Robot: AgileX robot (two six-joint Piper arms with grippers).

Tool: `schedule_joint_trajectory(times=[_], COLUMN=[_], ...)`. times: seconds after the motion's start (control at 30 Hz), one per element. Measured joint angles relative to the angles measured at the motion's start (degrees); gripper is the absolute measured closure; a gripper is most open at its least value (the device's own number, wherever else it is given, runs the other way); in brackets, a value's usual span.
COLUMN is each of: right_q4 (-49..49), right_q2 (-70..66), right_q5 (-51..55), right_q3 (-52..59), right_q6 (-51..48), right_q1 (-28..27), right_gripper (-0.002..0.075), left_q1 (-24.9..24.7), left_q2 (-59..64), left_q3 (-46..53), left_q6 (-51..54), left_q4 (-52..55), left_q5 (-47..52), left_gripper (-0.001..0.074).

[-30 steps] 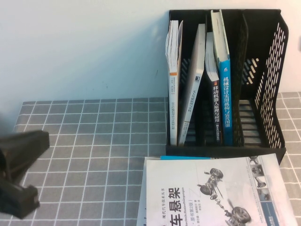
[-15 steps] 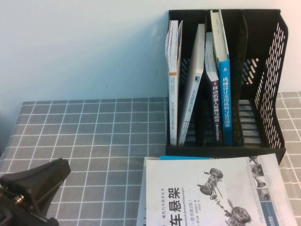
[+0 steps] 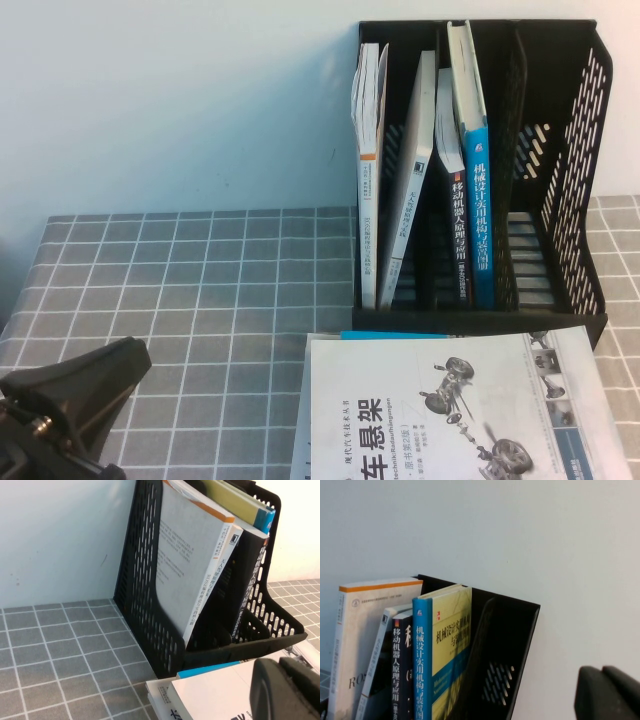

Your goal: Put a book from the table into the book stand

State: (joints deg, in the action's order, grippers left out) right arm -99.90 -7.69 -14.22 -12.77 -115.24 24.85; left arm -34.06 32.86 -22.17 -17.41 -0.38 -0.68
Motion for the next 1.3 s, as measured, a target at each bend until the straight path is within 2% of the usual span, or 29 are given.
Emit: schedule_joint_trajectory(times=[0.43, 0.53, 0.67, 0.8, 0.97, 1.1, 1.3], right_q4=[-0.21, -0.33, -0.4, -0.4, -0.4, -0.4, -0.4], right_q2=[0.0, 0.0, 0.0, 0.0, 0.0, 0.0, 0.0], right_q5=[-0.63, -0.87, -1.0, -1.0, -1.0, -1.0, -1.0], right_q3=[0.11, 0.11, 0.11, 0.11, 0.11, 0.11, 0.21], right_q6=[0.0, 0.0, 0.0, 0.0, 0.0, 0.0, 0.0], right_q1=[0.0, 0.0, 0.0, 0.0, 0.0, 0.0, 0.0], right_gripper=[0.0729, 0.0729, 0.0729, 0.0729, 0.0729, 0.0729, 0.0729], left_q1=[0.69, 4.15, 11.61, 21.6, 29.85, 32.14, 32.35], left_q2=[-0.68, -2.89, -8.51, -16.97, -26.83, -32.2, -33.38], left_q3=[0.0, 0.0, 1.46, 8.15, 18.26, 23.04, 23.38], left_q6=[0.0, 2.05, 4.64, 4.34, 3.7, 0.83, -0.44], left_q4=[0.0, 1.11, 2.93, 3.0, 2.75, 2.16, 2.07], left_q5=[1.12, 2.65, 5.48, 6.41, 7.04, 8.68, 15.73], left_gripper=[0.0738, 0.0738, 0.0738, 0.0738, 0.0738, 0.0738, 0.0738])
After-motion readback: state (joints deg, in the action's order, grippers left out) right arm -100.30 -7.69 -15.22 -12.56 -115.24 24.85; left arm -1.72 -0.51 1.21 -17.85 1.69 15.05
